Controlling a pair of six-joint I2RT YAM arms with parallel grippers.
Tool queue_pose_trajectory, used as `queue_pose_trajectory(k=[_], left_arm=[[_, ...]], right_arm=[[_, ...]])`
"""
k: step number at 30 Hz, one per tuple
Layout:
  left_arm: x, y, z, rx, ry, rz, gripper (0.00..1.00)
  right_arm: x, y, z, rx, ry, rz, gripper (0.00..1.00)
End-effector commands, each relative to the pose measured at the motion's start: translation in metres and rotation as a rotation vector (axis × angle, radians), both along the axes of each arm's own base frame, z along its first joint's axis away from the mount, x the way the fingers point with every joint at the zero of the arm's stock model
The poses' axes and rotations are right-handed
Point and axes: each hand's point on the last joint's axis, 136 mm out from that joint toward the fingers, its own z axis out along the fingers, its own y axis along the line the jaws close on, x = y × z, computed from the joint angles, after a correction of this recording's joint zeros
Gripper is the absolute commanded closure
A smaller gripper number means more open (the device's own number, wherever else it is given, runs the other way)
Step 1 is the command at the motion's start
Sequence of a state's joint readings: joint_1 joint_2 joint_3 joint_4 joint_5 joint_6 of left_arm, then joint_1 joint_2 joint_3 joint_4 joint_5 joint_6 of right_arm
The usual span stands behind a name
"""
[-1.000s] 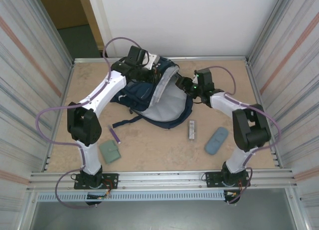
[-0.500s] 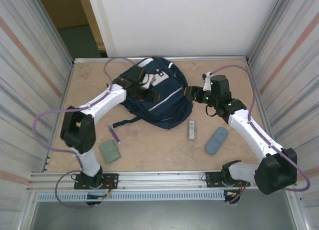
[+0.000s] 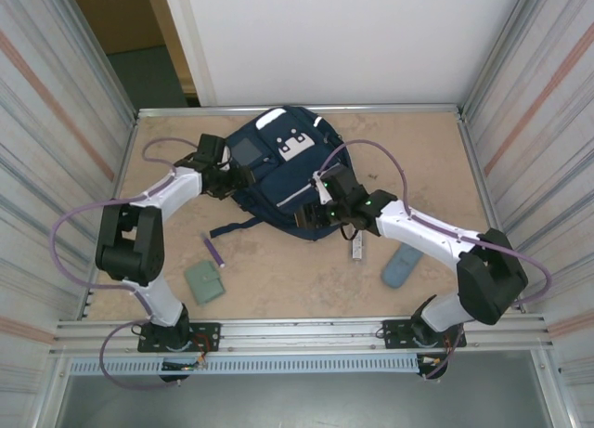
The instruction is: Pack the student bag
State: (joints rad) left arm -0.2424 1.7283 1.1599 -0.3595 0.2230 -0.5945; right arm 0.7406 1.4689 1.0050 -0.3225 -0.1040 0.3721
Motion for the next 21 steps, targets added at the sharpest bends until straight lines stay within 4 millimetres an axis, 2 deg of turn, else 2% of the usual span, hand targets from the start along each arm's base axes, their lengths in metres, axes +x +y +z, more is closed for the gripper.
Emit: queue_pose_trajectory(k=[1,6,9,11,16,18,19,20,21], left_arm=[[-0.003,0.010,-0.010,0.008,0.015,0.100,0.43],[-0.028,0.043,-0.020,0.077,-0.011,0.268,0.38],[-0.033,0.044,-0.024,0.040,-0.028,0.279,0.39],[-0.027,0.038,-0.028,-0.011,-0.025,0.251,0.41],[0.007,0.014,-0.023,-0.102,-0.097,0.137,0.47],[0.013,0.011,-0.023,-0.109,-0.103,0.133,0.48],[0.014,0.011,-0.024,-0.110,-0.107,0.133,0.52],[0.014,0.011,-0.027,-0.110,-0.105,0.133,0.60],[0.013,0.012,-0.030,-0.112,-0.094,0.140,0.73]], right_arm=[[-0.001,-0.002,-0.006,-0.052,-0.012,0.008,0.27],[-0.004,-0.004,-0.010,-0.057,0.000,-0.006,0.27],[-0.004,-0.002,-0.011,-0.061,0.001,-0.004,0.27],[-0.002,0.002,-0.012,-0.062,0.003,0.000,0.27],[0.004,0.009,-0.022,-0.101,-0.019,-0.013,0.27],[0.006,0.010,-0.025,-0.089,0.000,-0.051,0.27],[0.005,0.012,-0.027,-0.075,0.007,-0.056,0.27],[0.005,0.014,-0.030,-0.063,0.010,-0.062,0.27],[0.007,0.014,-0.033,-0.056,0.009,-0.074,0.27]])
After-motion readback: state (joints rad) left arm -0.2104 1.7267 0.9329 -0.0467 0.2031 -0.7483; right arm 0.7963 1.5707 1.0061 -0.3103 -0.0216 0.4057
